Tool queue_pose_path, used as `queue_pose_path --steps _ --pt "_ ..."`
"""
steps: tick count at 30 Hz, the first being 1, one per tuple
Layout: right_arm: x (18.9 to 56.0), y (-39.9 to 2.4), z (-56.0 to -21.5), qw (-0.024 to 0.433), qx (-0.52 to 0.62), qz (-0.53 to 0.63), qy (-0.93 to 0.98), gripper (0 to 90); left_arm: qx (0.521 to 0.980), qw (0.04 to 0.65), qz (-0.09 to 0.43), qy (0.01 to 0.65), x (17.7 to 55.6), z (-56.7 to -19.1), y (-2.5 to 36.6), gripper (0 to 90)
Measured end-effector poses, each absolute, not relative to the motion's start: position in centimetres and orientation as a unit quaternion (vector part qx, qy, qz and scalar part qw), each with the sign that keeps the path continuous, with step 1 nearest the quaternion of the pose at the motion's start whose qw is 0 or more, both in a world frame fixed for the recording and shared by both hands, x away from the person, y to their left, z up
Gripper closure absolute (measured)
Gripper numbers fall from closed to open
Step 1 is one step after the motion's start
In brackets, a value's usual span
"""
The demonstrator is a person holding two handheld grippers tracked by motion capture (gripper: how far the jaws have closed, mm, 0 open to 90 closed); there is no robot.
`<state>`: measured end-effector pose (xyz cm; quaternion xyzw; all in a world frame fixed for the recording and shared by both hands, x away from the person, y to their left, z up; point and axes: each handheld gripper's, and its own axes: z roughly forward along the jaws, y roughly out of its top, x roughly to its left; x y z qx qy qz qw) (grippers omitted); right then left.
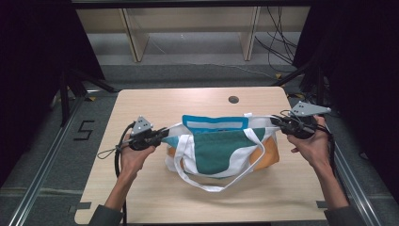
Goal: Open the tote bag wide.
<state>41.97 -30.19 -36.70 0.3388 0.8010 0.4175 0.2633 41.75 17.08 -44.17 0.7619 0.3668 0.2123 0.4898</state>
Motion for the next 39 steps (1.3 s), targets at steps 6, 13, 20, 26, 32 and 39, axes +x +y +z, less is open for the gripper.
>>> queue_pose_path --steps 6,13,20,26,32,39 --pt "42.7 -29.6 -38.4 0.269 0.336 0.402 0.808 88.4 0.774 0.475 0.208 0.362 42.1 -45.9 16.5 84.6" --pt "42.8 -29.8 -40.9 0.255 0.343 0.386 0.817 88.4 0.800 0.444 0.206 0.346 41.9 -47.3 15.9 84.8" --pt "42.4 -29.5 -44.4 0.230 0.351 0.366 0.831 88.5 0.825 0.408 0.213 0.327 41.6 -48.7 15.5 85.1" --pt "42.7 -29.1 -47.3 0.198 0.368 0.330 0.846 88.6 0.828 0.402 0.193 0.341 41.5 -50.2 15.1 85.2" --pt "42.8 -28.8 -48.5 0.198 0.364 0.314 0.854 88.6 0.837 0.389 0.199 0.331 41.4 -50.7 14.9 85.4" --pt "43.1 -28.6 -49.4 0.185 0.372 0.319 0.852 88.7 0.823 0.405 0.183 0.354 41.5 -51.7 14.7 85.7"
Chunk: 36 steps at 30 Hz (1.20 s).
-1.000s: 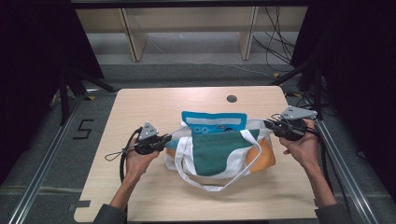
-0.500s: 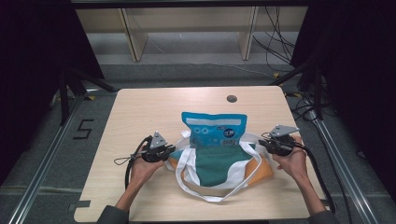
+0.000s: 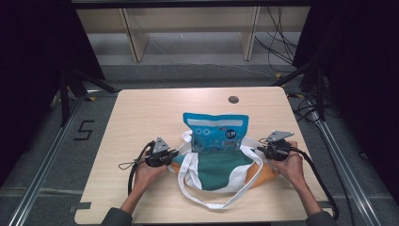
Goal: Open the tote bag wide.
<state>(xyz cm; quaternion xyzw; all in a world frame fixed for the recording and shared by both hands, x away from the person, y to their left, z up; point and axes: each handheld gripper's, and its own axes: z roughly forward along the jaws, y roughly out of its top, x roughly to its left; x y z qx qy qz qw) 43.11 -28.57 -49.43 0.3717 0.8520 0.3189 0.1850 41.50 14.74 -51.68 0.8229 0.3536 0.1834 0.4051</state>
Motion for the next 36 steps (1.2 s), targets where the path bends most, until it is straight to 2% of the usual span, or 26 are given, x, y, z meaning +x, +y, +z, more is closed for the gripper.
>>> queue_pose_path --steps 1,5,10,12,16,17,22,25,28,29,32,36 --pt "43.1 -28.6 -49.5 0.175 0.378 0.313 0.853 88.7 0.821 0.407 0.183 0.356 41.5 -51.7 14.7 85.7" --pt "43.3 -28.6 -49.5 0.187 0.364 0.318 0.856 88.6 0.827 0.397 0.191 0.349 41.5 -51.5 14.6 85.3" --pt "43.2 -28.7 -49.4 0.170 0.380 0.323 0.850 87.5 0.822 0.404 0.184 0.355 41.5 -51.3 14.9 82.6" --pt "43.2 -29.0 -49.0 0.181 0.385 0.325 0.844 80.3 0.819 0.405 0.188 0.361 41.6 -51.1 15.1 77.3" --pt "43.3 -29.7 -48.0 0.187 0.397 0.352 0.827 74.4 0.817 0.403 0.185 0.369 41.6 -50.8 15.4 72.1" --pt "43.0 -30.1 -46.9 0.188 0.402 0.366 0.818 69.6 0.811 0.407 0.181 0.379 41.7 -50.7 15.7 67.1" --pt "41.8 -30.4 -43.9 0.201 0.397 0.419 0.791 65.1 0.800 0.418 0.174 0.392 41.8 -50.1 16.3 61.1" --pt "40.4 -30.0 -41.0 0.183 0.370 0.457 0.788 61.7 0.791 0.425 0.189 0.397 41.8 -49.3 16.6 54.1" --pt "40.0 -29.3 -40.2 0.178 0.341 0.470 0.795 58.6 0.790 0.424 0.193 0.398 41.8 -48.7 16.7 51.4" --pt "39.6 -28.8 -39.9 0.161 0.337 0.463 0.804 58.3 0.787 0.425 0.195 0.402 41.7 -48.4 16.7 49.5" --pt "39.0 -27.5 -39.5 0.147 0.313 0.462 0.817 54.8 0.782 0.448 0.192 0.388 41.6 -47.4 16.6 47.6" --pt "38.8 -26.3 -39.5 0.126 0.289 0.457 0.832 50.8 0.787 0.448 0.199 0.375 41.4 -46.4 15.9 43.7"
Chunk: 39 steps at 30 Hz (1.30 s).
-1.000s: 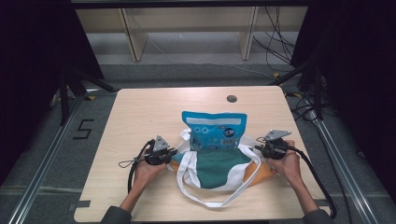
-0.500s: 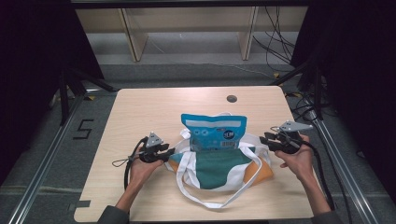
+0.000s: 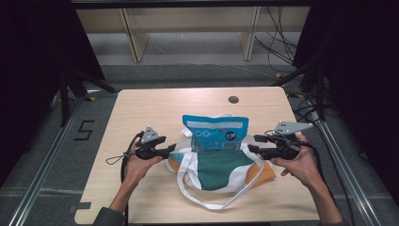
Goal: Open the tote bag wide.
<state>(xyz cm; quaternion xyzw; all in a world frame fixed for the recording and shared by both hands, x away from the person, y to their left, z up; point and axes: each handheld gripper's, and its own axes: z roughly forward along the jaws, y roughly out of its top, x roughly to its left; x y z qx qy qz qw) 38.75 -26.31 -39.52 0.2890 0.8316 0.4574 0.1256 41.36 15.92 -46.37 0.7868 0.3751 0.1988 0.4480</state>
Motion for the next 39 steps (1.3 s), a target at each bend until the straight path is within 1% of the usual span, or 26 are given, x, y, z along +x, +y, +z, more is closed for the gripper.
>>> queue_pose_path --steps 3,5,6,7,8,9,11,12,13,15,16,17,18,19,20,21,27,28,29,31,32,33,34,35,37,39 --pt "38.8 -25.7 -39.8 0.116 0.285 0.449 0.839 48.1 0.799 0.439 0.206 0.356 41.5 -45.7 15.1 43.3" --pt "38.9 -25.4 -40.1 0.116 0.282 0.452 0.838 47.3 0.804 0.442 0.198 0.345 41.8 -45.5 14.4 43.6" --pt "39.0 -25.3 -40.1 0.105 0.281 0.447 0.842 46.3 0.811 0.440 0.191 0.335 42.0 -45.4 14.0 43.5" --pt "38.9 -25.1 -40.2 0.102 0.286 0.445 0.842 45.4 0.822 0.430 0.184 0.325 42.3 -45.3 13.8 43.0" --pt "39.1 -25.1 -40.3 0.110 0.279 0.445 0.844 45.0 0.823 0.427 0.182 0.327 42.5 -45.2 13.5 42.6" --pt "39.1 -24.8 -40.5 0.102 0.280 0.444 0.845 44.1 0.823 0.429 0.179 0.327 42.8 -45.2 13.4 42.6" --pt "39.6 -24.3 -40.9 0.101 0.276 0.441 0.848 43.0 0.822 0.440 0.161 0.322 43.6 -45.5 12.9 44.9" --pt "39.6 -24.3 -40.9 0.101 0.276 0.441 0.848 43.0 0.822 0.440 0.161 0.322 43.6 -45.5 12.9 47.5" --pt "39.7 -24.2 -41.1 0.093 0.266 0.437 0.854 43.8 0.821 0.441 0.162 0.326 43.9 -45.6 12.7 47.5" --pt "39.6 -23.8 -41.4 0.077 0.258 0.431 0.861 48.6 0.814 0.457 0.154 0.325 44.5 -45.8 12.3 55.4" --pt "39.4 -23.6 -41.5 0.087 0.255 0.425 0.864 51.8 0.813 0.464 0.147 0.320 44.8 -46.0 12.1 60.5" --pt "39.1 -23.5 -41.3 0.099 0.240 0.404 0.877 62.6 0.818 0.464 0.139 0.310 45.1 -46.1 12.0 73.0" --pt "39.1 -23.5 -41.3 0.099 0.240 0.404 0.877 62.6 0.818 0.462 0.143 0.311 45.4 -46.4 11.8 73.0" --pt "38.4 -23.7 -41.0 0.108 0.244 0.392 0.880 72.7 0.824 0.451 0.138 0.315 45.8 -46.9 11.7 80.1" --pt "38.2 -23.9 -40.8 0.116 0.225 0.386 0.887 78.2 0.824 0.451 0.138 0.315 45.8 -46.9 11.7 81.3" --pt "37.7 -24.0 -40.8 0.115 0.224 0.375 0.892 80.9 0.825 0.452 0.138 0.310 46.2 -47.2 11.9 82.1" --pt "35.7 -23.5 -42.7 0.091 0.209 0.342 0.912 82.8 0.827 0.437 0.133 0.329 46.7 -48.2 12.6 85.9" --pt "35.6 -23.3 -43.3 0.085 0.208 0.333 0.916 82.9 0.825 0.437 0.125 0.337 46.8 -48.6 12.7 85.9" --pt "35.4 -22.7 -44.7 0.073 0.208 0.311 0.924 83.0 0.827 0.432 0.123 0.339 46.9 -49.0 12.9 86.0" --pt "35.4 -22.3 -45.4 0.071 0.198 0.303 0.930 83.1 0.825 0.428 0.117 0.349 47.0 -49.5 12.9 86.0" --pt "35.2 -21.9 -46.8 0.057 0.201 0.294 0.933 83.1 0.826 0.425 0.119 0.351 47.1 -49.6 13.0 86.0" --pt "35.1 -21.7 -47.5 0.054 0.214 0.289 0.932 83.3 0.823 0.422 0.117 0.360 47.3 -50.2 12.9 86.0" --pt "35.1 -21.7 -47.5 0.054 0.214 0.289 0.932 83.3 0.823 0.422 0.117 0.360 47.3 -50.2 12.9 86.0" --pt "35.1 -21.8 -47.9 0.052 0.217 0.299 0.928 83.5 0.831 0.405 0.125 0.360 47.8 -50.8 12.8 86.0" --pt "35.1 -21.8 -48.2 0.052 0.221 0.309 0.923 83.5 0.830 0.401 0.130 0.367 48.0 -51.1 12.5 85.8" --pt "35.1 -21.7 -48.3 0.055 0.220 0.310 0.923 83.4 0.830 0.395 0.126 0.373 48.3 -51.5 12.3 84.7"
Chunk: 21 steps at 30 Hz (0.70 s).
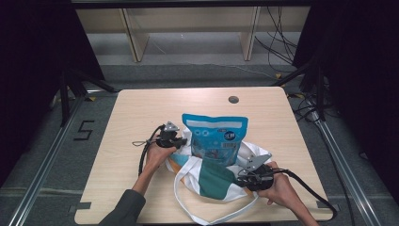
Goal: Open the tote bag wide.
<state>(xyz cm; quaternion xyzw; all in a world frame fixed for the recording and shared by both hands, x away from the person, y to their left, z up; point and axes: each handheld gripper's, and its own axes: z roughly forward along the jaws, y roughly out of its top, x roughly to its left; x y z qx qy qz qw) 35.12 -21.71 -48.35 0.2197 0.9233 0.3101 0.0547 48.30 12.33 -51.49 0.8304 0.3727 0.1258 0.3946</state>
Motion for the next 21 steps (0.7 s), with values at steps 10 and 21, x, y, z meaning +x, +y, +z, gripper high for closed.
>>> queue_pose_path --steps 10,21 --pt "35.8 -23.3 -45.3 0.065 0.254 0.355 0.897 59.4 0.819 0.405 0.093 0.396 43.8 -45.7 13.7 38.8" --pt "37.4 -26.3 -40.7 0.172 0.294 0.415 0.844 52.4 0.813 0.477 0.038 0.330 39.2 -43.1 12.3 42.1"
